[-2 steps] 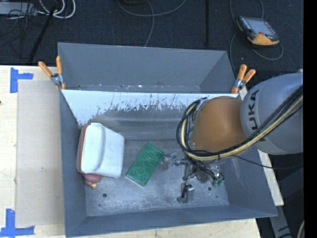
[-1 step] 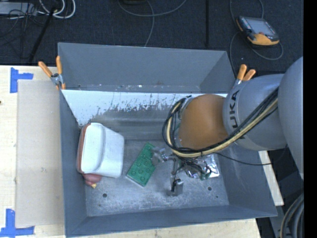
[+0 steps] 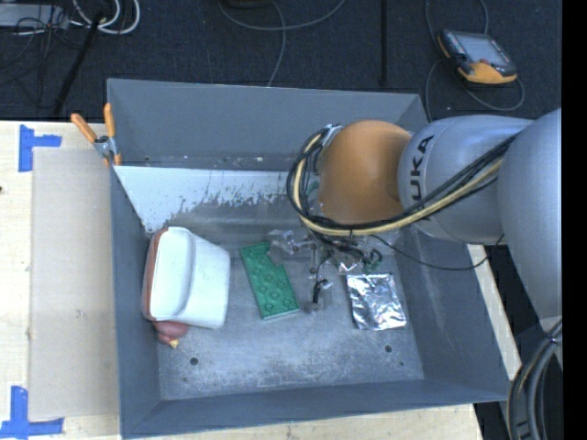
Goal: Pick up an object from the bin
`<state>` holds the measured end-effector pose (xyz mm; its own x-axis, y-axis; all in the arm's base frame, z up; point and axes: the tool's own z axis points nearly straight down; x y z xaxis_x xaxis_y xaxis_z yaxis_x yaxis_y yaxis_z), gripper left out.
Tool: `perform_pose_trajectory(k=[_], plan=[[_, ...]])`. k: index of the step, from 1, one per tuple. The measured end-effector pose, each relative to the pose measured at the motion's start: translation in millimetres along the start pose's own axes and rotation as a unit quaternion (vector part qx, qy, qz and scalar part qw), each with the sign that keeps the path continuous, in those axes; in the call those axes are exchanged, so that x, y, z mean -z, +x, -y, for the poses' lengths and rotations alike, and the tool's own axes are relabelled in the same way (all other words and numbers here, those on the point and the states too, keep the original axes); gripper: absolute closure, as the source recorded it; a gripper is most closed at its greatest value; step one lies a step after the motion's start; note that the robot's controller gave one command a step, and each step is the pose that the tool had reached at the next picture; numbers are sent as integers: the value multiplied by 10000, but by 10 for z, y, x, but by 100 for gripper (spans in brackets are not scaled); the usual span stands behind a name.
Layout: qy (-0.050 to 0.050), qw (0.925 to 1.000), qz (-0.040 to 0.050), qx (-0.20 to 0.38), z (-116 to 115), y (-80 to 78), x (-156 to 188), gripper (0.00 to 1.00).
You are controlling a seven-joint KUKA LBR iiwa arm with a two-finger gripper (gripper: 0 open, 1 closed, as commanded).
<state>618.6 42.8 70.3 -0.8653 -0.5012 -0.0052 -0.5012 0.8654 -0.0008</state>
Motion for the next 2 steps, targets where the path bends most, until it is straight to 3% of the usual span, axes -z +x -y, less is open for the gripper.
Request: perform_pose_trajectory(k=[1,2], plan=[[6,9942,-13,1077,822,450,2,0],[-75,9945,31,1045,1501,1083,16,0]])
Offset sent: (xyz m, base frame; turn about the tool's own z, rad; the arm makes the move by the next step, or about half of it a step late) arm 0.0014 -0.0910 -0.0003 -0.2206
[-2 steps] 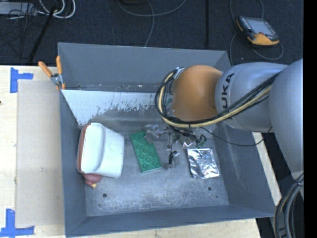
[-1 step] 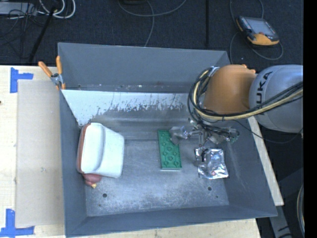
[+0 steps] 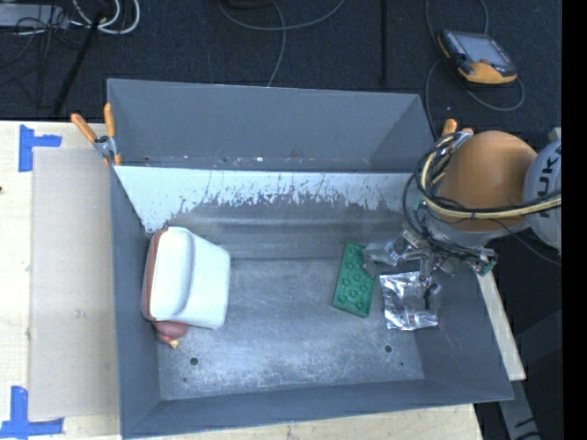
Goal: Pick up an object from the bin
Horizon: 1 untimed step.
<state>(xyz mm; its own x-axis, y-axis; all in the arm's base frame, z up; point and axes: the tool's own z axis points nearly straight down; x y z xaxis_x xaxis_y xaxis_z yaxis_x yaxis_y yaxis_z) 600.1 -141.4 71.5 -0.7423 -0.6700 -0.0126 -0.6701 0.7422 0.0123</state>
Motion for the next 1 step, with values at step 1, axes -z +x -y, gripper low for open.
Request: perform_pose_trajectory(k=[1], plan=[[51,10000,-23,33,28,4,27,100]])
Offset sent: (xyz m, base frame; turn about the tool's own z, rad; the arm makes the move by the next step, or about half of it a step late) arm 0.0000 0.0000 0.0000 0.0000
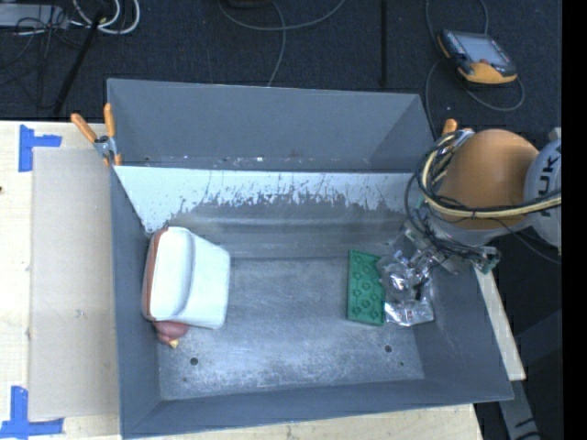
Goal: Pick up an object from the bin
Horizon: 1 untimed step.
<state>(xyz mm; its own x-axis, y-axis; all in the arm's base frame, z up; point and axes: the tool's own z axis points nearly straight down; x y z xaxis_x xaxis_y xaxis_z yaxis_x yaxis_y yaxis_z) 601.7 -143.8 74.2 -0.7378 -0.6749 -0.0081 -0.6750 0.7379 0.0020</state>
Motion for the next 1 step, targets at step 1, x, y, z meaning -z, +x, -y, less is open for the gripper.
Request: perform_pose_trajectory(k=[1], plan=[[43,10000,-18,49,-120,339,1494,100]])
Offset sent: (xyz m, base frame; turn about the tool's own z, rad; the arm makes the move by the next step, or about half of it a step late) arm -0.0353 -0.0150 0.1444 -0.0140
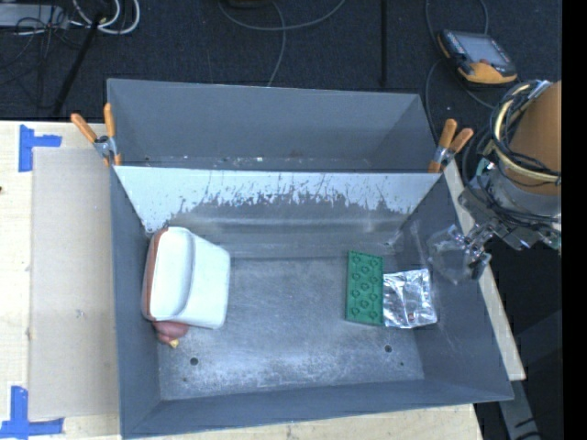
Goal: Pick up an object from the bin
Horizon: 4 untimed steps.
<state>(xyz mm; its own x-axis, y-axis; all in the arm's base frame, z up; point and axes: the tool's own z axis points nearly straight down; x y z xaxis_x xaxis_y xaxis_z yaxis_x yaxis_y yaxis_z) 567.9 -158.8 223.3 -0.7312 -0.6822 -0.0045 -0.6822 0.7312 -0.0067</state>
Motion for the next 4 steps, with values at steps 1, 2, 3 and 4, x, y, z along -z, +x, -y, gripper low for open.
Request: perform_pose_trajectory(k=[1,2,3,4], plan=[[-31,9920,3,1264,-535,-492,365,100],[-76,9787,-27,2051,-922,4,-334,100],[-42,9794,-17,2017,-1093,310,50,100],[-57,9792,-16,2030,-1032,319,-64,100]])
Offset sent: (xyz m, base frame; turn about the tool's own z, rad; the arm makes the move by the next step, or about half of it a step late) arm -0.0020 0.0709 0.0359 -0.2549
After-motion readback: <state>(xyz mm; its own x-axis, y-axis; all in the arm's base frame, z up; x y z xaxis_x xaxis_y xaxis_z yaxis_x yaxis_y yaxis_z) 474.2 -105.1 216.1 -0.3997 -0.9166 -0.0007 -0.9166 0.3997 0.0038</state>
